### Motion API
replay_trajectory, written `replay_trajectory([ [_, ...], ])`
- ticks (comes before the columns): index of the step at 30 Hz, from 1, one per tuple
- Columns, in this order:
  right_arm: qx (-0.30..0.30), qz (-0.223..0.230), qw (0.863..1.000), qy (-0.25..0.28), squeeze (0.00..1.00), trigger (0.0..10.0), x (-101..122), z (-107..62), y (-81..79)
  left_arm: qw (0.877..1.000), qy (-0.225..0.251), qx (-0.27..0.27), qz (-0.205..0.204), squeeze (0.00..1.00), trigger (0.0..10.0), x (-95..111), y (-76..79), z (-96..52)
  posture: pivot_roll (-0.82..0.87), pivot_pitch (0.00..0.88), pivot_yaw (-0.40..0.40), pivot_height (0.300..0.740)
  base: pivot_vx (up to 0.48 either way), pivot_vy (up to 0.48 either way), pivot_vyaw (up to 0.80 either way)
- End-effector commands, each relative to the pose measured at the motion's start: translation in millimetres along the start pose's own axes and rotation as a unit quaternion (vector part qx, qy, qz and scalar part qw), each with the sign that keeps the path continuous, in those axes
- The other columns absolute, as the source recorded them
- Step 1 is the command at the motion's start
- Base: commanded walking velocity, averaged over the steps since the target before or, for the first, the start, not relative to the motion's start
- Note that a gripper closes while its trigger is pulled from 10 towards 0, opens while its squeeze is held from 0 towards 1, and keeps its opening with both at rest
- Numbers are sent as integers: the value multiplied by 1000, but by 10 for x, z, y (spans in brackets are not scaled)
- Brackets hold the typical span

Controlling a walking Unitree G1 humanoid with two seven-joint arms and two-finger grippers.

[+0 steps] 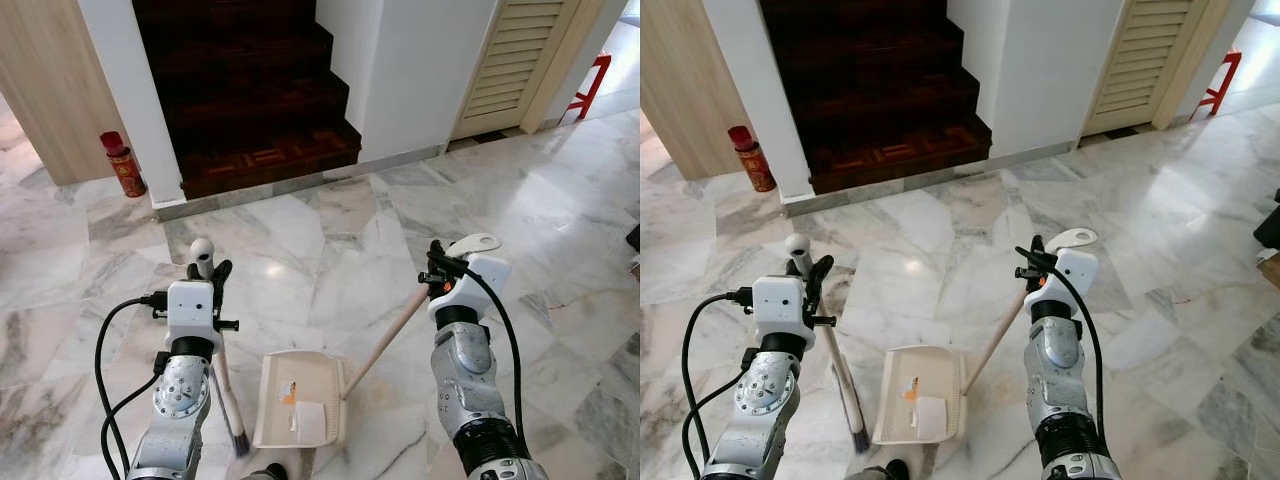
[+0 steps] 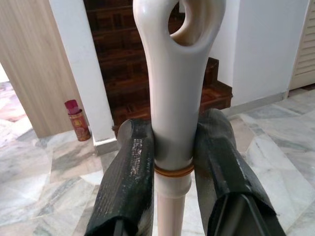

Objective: Sweep floor

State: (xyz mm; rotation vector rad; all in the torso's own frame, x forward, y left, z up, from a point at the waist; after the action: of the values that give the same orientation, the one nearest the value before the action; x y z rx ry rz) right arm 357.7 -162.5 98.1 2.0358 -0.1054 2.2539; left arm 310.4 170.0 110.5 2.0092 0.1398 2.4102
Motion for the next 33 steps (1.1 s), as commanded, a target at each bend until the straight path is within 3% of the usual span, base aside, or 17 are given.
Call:
replay_trajectory([
  [1,-5,5,1000,20,0,10000,93,27,21,1000,13,5,-1,0,10000,54,-7,-1,102,29,-31,740,0,0,0],
  [15,2,-2,1000,17,0,10000,89,38,0,1000,13,11,-4,0,10000,56,-24,5,107,34,-37,740,0,0,0],
  [33,7,-5,1000,16,0,10000,97,43,-18,1000,13,11,-4,0,10000,64,-24,14,104,48,-38,740,0,287,0],
])
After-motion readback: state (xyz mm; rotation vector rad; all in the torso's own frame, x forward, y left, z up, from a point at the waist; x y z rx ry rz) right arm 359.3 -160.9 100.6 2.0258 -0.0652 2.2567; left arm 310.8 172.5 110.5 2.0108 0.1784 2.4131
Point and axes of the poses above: a point about 5 cm out from each wrist's last joint towards the gripper, its own z axis pointing out of the wrist towards the gripper, its own x axis along the axis of the wrist's last joint, y = z × x, the point moved 3 cm from there along z, pointing out of the wrist towards the gripper, and after that the axes turned 12 degrees about -z, right-handed, at the moved point
